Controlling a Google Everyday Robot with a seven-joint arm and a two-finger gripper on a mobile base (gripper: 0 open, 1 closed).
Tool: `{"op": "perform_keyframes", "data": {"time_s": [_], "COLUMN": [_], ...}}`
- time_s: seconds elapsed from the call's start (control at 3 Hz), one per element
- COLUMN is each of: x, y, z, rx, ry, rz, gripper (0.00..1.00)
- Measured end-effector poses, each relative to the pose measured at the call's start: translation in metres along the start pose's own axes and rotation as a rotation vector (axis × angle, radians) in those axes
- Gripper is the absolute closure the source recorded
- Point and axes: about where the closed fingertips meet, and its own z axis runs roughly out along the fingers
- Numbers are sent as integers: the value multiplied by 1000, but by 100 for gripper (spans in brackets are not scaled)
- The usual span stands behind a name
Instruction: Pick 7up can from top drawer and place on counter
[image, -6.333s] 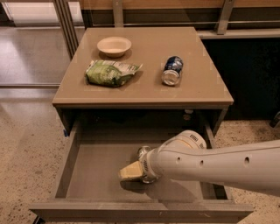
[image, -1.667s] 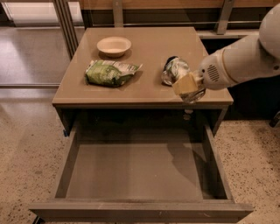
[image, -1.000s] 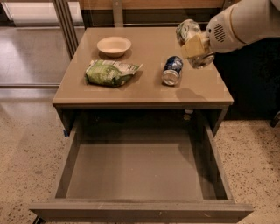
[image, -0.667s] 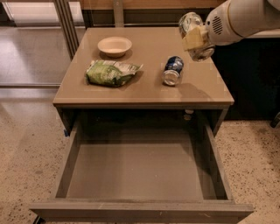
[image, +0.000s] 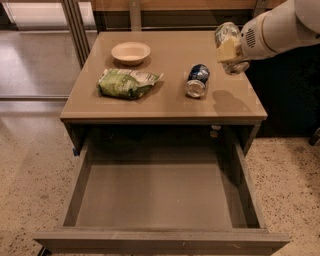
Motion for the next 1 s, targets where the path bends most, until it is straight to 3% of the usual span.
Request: {"op": "perform_keyframes", "data": {"time_s": [0.33,1.0], "x": [13,27], "y": [-10,-7], "z": [11,38], "rx": [16,8], "ry": [1,6], "rz": [31,37], "gripper": [100,100]}}
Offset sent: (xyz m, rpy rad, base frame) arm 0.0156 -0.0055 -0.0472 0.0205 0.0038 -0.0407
